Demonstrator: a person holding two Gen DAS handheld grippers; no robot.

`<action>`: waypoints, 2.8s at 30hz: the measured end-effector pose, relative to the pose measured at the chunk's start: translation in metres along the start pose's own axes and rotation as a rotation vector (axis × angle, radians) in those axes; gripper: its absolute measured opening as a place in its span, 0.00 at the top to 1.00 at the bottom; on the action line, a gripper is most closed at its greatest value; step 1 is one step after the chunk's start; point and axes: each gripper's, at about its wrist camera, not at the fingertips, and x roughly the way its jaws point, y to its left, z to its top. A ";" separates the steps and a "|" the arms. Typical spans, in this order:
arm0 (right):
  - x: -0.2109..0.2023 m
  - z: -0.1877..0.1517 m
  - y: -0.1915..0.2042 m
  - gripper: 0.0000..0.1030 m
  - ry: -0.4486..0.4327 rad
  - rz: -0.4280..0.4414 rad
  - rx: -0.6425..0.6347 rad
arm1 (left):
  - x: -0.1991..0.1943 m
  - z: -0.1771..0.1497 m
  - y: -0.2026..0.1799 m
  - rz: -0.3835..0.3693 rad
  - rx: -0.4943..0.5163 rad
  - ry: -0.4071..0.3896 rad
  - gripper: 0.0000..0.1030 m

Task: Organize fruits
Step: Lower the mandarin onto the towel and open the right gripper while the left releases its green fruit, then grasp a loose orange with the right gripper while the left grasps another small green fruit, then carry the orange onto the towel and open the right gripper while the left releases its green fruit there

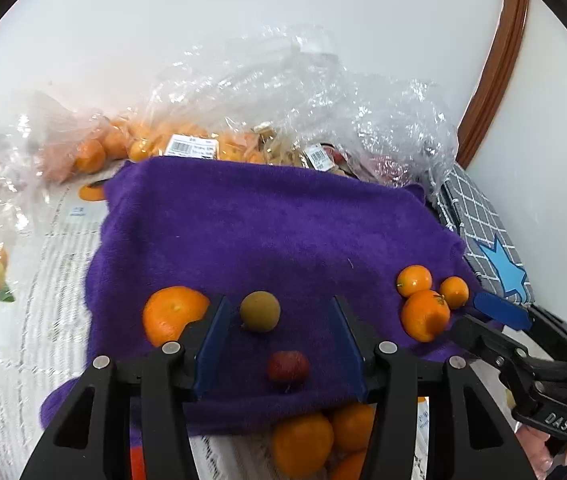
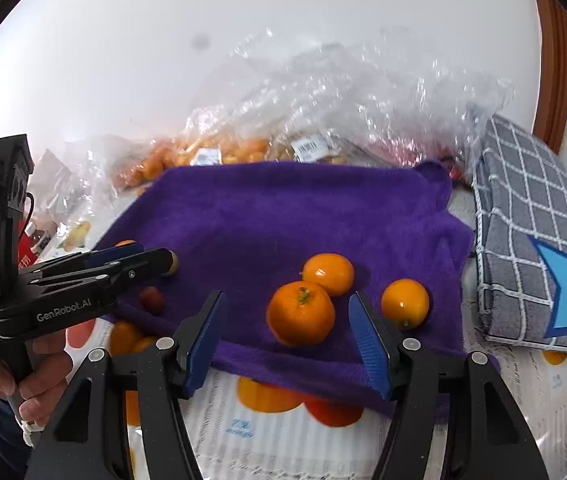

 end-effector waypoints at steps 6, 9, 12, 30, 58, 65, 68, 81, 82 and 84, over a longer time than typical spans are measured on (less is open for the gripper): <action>-0.023 -0.020 0.013 0.39 -0.001 0.031 0.053 | -0.040 -0.017 0.016 0.001 -0.007 -0.061 0.48; -0.033 -0.034 0.031 0.41 0.010 0.025 0.038 | -0.058 -0.028 0.030 0.020 -0.016 -0.079 0.47; -0.039 -0.045 0.045 0.42 0.023 0.049 0.036 | -0.072 -0.039 0.044 0.045 -0.031 -0.088 0.47; 0.005 -0.070 0.093 0.59 0.151 0.093 0.017 | -0.088 -0.055 0.070 0.079 -0.089 -0.084 0.46; -0.042 -0.097 0.005 0.60 0.083 -0.123 0.078 | -0.043 -0.084 -0.011 -0.006 0.067 0.111 0.61; -0.040 -0.099 -0.005 0.59 0.093 -0.110 0.140 | -0.044 -0.084 -0.004 -0.032 0.029 0.111 0.74; -0.040 -0.099 -0.007 0.59 0.092 -0.105 0.148 | -0.045 -0.084 -0.001 -0.041 0.012 0.108 0.74; -0.035 -0.098 0.000 0.59 0.125 -0.176 0.117 | -0.050 -0.084 0.007 -0.065 -0.042 0.075 0.74; -0.035 -0.098 0.001 0.59 0.124 -0.180 0.111 | -0.051 -0.084 0.008 -0.069 -0.043 0.069 0.74; -0.036 -0.098 0.001 0.59 0.120 -0.176 0.113 | -0.054 -0.084 0.006 -0.078 -0.035 0.052 0.74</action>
